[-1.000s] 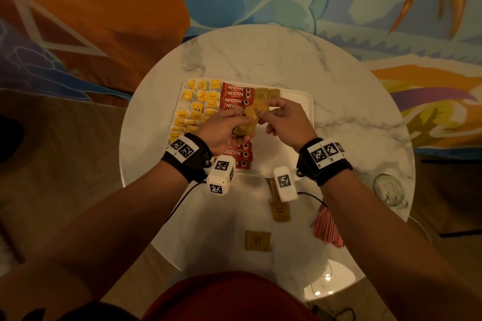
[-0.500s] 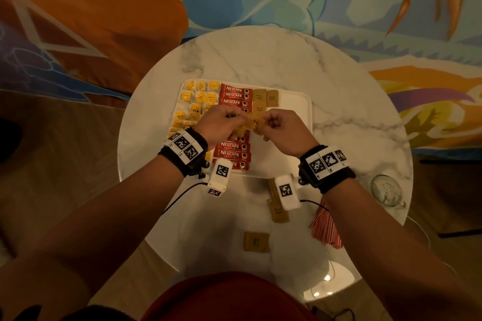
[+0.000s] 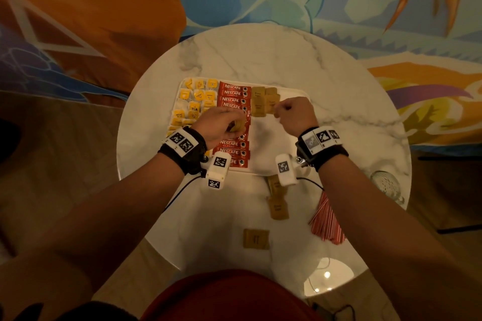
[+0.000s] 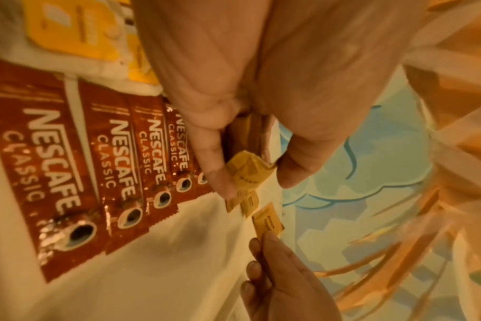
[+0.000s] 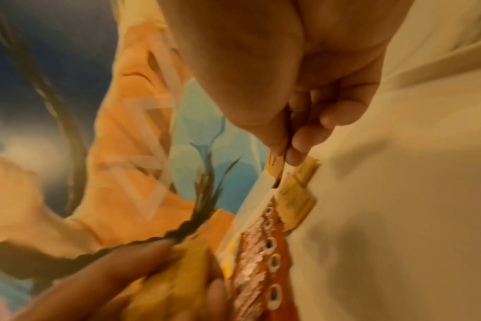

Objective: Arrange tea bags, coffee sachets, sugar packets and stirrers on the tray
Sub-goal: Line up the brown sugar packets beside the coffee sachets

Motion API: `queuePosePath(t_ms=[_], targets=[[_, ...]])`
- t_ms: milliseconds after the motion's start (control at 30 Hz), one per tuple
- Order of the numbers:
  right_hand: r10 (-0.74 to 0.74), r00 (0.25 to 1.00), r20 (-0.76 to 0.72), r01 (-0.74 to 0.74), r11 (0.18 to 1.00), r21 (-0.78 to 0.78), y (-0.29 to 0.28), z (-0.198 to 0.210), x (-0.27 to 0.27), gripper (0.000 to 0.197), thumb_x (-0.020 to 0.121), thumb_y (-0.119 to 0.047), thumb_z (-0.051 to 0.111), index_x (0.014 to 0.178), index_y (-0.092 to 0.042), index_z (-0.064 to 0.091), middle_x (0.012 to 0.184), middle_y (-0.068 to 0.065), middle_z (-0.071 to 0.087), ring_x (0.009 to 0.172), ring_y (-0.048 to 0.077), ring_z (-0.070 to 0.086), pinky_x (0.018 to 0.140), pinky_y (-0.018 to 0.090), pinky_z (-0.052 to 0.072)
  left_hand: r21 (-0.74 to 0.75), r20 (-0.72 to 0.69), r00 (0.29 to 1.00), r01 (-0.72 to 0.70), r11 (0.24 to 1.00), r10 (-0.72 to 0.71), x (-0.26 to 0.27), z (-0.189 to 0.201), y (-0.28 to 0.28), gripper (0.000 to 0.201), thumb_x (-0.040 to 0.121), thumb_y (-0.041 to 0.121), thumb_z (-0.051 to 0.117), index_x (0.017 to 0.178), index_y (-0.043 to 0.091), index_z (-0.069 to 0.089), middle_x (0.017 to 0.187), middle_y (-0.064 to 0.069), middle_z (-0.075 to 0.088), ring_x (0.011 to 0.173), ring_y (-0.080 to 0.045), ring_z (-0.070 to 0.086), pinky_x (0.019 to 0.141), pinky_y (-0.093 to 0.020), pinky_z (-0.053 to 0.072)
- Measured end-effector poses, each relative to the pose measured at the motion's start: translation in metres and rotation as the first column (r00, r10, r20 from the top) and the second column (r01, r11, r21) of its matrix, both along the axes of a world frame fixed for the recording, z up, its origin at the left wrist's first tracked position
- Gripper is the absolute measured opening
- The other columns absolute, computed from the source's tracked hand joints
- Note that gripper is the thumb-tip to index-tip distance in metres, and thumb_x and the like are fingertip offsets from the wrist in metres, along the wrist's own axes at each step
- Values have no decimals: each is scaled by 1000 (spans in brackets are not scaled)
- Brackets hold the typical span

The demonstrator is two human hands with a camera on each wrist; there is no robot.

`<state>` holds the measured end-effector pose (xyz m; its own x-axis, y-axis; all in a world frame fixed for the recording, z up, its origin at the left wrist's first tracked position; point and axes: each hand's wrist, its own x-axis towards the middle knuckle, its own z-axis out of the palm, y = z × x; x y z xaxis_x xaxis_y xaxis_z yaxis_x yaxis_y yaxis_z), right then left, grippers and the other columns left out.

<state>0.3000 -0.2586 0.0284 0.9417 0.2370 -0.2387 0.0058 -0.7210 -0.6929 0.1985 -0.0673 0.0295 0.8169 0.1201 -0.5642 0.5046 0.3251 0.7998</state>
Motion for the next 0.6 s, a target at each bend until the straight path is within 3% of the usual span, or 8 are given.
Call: queuePosePath(t_ms=[67,133,167,200,267,367,467,600], targets=[[-44,999,4,44,998,-39,1,-7,10,23,92,-15,61,71,-20,71,86,9,76,81,30,72,80,43,60,-70,-8,1000,21,997,-21,0,-3,1,7,93,6,65,95,4,70,93,-12,66,90,-24,66,84,-34,58],[-62,998,0,62,996,-70,3,-15,14,23,91,-20,65,70,-28,61,89,8,76,84,27,72,82,40,60,-138,2,999,45,989,-45,0,-4,1,9,91,2,63,84,6,66,85,-9,62,84,-21,66,91,-36,57],[-68,998,-7,67,995,-76,4,-19,15,22,91,-21,66,71,-28,59,90,8,75,86,27,72,82,40,60,-161,-4,999,38,986,-39,-1,-4,1,9,92,1,62,85,5,65,86,-9,62,83,-20,68,91,-36,57],[-71,997,-14,69,994,-81,5,-23,16,23,90,-21,68,70,-28,57,89,7,75,86,26,72,82,40,60,-182,-16,1000,14,983,-17,-1,-4,0,6,93,0,61,94,4,65,90,-12,64,86,-22,70,88,-36,58],[-75,997,-15,73,992,-102,6,-29,16,28,89,-21,69,68,-29,53,88,5,75,84,25,72,81,42,61,-202,-61,998,-43,979,31,-2,-4,0,22,97,3,57,119,1,62,105,-18,67,99,-30,71,78,-34,61],[-50,999,15,52,984,-170,8,-32,17,29,93,-23,66,68,-26,52,89,5,75,87,24,70,83,37,58,-237,-115,993,-52,970,26,-5,-1,-1,33,101,9,55,134,7,55,121,-19,66,110,-32,68,71,-35,62],[-25,999,25,31,969,-245,5,-31,18,15,95,-27,65,87,-16,60,88,1,65,86,22,63,79,33,53,-219,-140,990,-60,974,30,-7,1,0,34,101,12,56,135,11,56,120,-14,68,108,-27,68,73,-35,61],[42,994,101,-19,976,-215,7,-33,22,23,93,-26,62,113,-14,61,92,2,66,84,22,65,77,33,55,-121,-137,987,-97,988,80,-8,-3,-2,33,99,13,59,132,14,61,121,-11,70,100,-21,68,70,-31,55]])
